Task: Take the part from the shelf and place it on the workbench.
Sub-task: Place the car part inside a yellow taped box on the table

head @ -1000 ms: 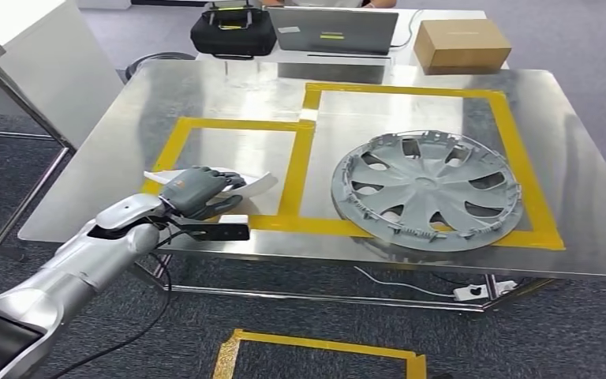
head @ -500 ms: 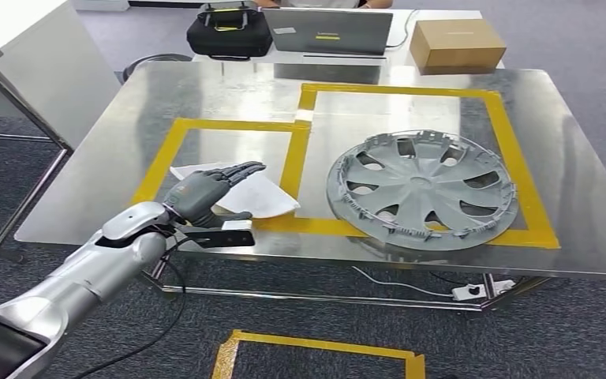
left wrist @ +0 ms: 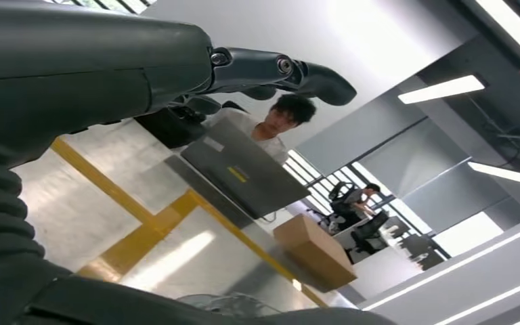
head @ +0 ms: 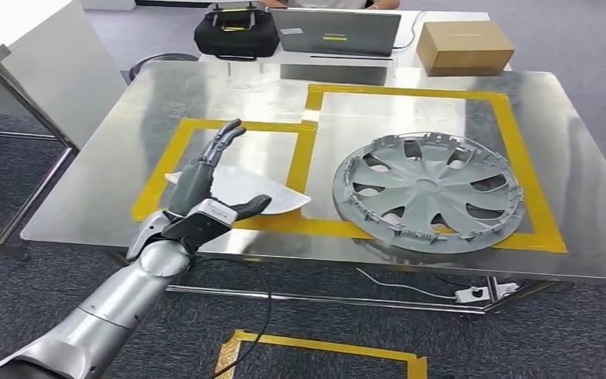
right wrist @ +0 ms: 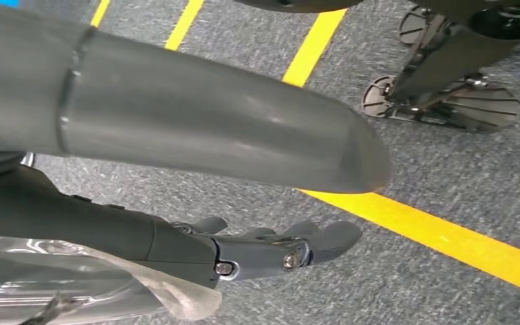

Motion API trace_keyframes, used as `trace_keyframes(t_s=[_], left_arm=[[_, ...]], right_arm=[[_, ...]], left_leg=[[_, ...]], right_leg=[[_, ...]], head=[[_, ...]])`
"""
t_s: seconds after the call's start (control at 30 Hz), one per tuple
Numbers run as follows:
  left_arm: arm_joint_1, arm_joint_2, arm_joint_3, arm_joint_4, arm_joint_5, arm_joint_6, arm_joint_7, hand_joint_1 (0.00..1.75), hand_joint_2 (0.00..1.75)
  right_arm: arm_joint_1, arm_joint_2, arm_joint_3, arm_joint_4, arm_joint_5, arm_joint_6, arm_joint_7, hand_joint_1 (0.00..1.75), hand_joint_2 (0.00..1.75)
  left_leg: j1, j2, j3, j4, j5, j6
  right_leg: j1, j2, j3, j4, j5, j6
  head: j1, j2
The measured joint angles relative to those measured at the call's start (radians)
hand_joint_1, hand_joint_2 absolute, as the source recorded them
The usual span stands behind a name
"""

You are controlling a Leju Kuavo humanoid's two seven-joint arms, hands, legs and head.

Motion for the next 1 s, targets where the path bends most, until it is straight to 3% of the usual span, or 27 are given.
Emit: trace_keyframes(t_s=[0.1, 0.17, 0.23, 0.27, 0.3, 0.33, 0.4, 0.47, 0.57, 0.77, 0.83, 0.9, 0.97, 1.0], left_arm=[[0.014, -0.007, 0.011, -0.033, 0.001, -0.001, 0.000, 0.00, 0.00], [0.018, -0.008, 0.016, -0.047, 0.001, -0.001, 0.000, 0.00, 0.00], [0.025, -0.008, 0.021, -0.054, 0.001, -0.001, 0.000, 0.00, 0.00], [0.030, -0.008, 0.023, -0.055, 0.001, -0.001, 0.000, 0.00, 0.00], [0.035, -0.008, 0.025, -0.057, 0.001, -0.001, 0.000, 0.00, 0.00], [0.037, -0.008, 0.026, -0.059, 0.001, -0.001, 0.000, 0.00, 0.00], [0.038, -0.009, 0.027, -0.067, 0.005, 0.002, -0.002, 0.00, 0.00], [0.040, -0.016, 0.033, -0.081, 0.027, 0.017, -0.013, 0.00, 0.00], [0.055, -0.034, 0.043, -0.118, 0.069, 0.054, -0.028, 0.00, 0.00], [0.071, -0.047, 0.048, -0.151, 0.092, 0.078, -0.031, 0.00, 0.00], [0.130, -0.078, 0.051, -0.231, 0.176, 0.129, -0.049, 0.00, 0.00], [0.205, -0.110, 0.053, -0.307, 0.274, 0.179, -0.072, 0.00, 0.00], [0.237, -0.118, 0.056, -0.326, 0.315, 0.194, -0.087, 0.00, 0.00], [0.247, -0.120, 0.057, -0.329, 0.325, 0.198, -0.094, 0.00, 0.00]], right_arm=[[0.002, 0.002, -0.001, 0.000, 0.000, 0.000, 0.001, 0.00, 0.00], [0.001, 0.003, -0.001, 0.000, 0.000, 0.000, 0.001, 0.00, 0.00], [0.001, 0.002, -0.001, 0.000, 0.000, -0.001, 0.001, 0.00, 0.00], [0.002, 0.002, -0.001, 0.000, 0.000, -0.002, 0.001, 0.00, 0.00], [0.002, 0.002, -0.002, 0.000, 0.000, -0.002, 0.001, 0.00, 0.00], [0.002, 0.002, -0.002, 0.000, 0.000, -0.002, 0.001, 0.00, 0.00], [0.001, 0.005, -0.002, 0.000, 0.000, -0.001, 0.001, 0.00, 0.00], [0.001, 0.008, -0.002, 0.000, -0.002, -0.002, 0.002, 0.00, 0.00], [0.001, 0.009, -0.003, 0.000, -0.005, -0.004, 0.003, 0.00, 0.00], [0.002, 0.010, -0.004, 0.000, -0.006, -0.007, 0.004, 0.00, 0.00], [0.004, 0.012, -0.008, 0.000, -0.015, -0.017, 0.005, 0.00, 0.00], [0.007, 0.013, -0.015, 0.000, -0.024, -0.030, 0.005, 0.00, 0.00], [0.005, 0.014, -0.021, 0.000, -0.026, -0.035, 0.004, 0.00, 0.00], [0.004, 0.014, -0.023, 0.001, -0.027, -0.035, 0.004, 0.00, 0.00]], left_leg=[[0.002, 0.000, -0.005, 0.017, -0.015, -0.011], [0.004, 0.001, -0.042, 0.104, -0.067, -0.021], [0.005, 0.001, -0.103, 0.241, -0.129, -0.026], [0.006, 0.002, -0.123, 0.285, -0.140, -0.026], [0.005, 0.002, -0.126, 0.290, -0.130, -0.023], [0.005, 0.002, -0.109, 0.254, -0.101, -0.018], [0.001, 0.002, -0.042, 0.116, -0.033, -0.002], [-0.004, 0.002, 0.003, 0.020, -0.007, 0.009], [-0.009, 0.001, 0.006, 0.004, -0.011, 0.011], [-0.007, 0.001, 0.011, -0.004, -0.007, 0.015], [0.000, 0.004, 0.018, -0.016, -0.001, 0.023], [0.005, 0.005, 0.021, -0.018, 0.000, 0.026], [0.004, 0.003, 0.018, -0.007, -0.004, 0.018], [0.002, 0.002, 0.014, -0.001, -0.005, 0.013]], right_leg=[[-0.003, 0.000, 0.000, 0.000, 0.003, -0.019], [-0.004, -0.002, 0.002, -0.002, 0.003, -0.029], [-0.003, -0.002, 0.002, -0.001, 0.002, -0.034], [-0.002, -0.002, 0.002, -0.001, 0.002, -0.034], [0.000, -0.002, 0.003, -0.001, 0.001, -0.035], [0.001, -0.001, 0.005, -0.001, 0.001, -0.035], [0.005, -0.001, 0.008, -0.001, 0.000, -0.034], [0.007, -0.001, 0.007, 0.000, 0.000, -0.029], [0.004, -0.003, 0.004, -0.002, 0.001, -0.017], [0.004, -0.003, 0.002, 0.000, -0.003, -0.010], [0.002, -0.003, -0.063, 0.135, -0.066, 0.006], [-0.003, -0.004, -0.081, 0.183, -0.077, 0.020], [-0.006, -0.002, -0.010, 0.051, -0.023, 0.019], [-0.006, -0.001, 0.010, 0.013, -0.013, 0.015]], head=[[-0.001, 0.000], [-0.004, 0.000], [-0.006, 0.000], [-0.006, 0.000], [-0.006, 0.000], [-0.006, 0.000], [-0.005, 0.000], [-0.005, 0.000], [-0.005, 0.000], [-0.005, 0.000], [0.001, 0.000], [0.006, 0.000], [0.006, 0.000], [0.007, 0.000]])
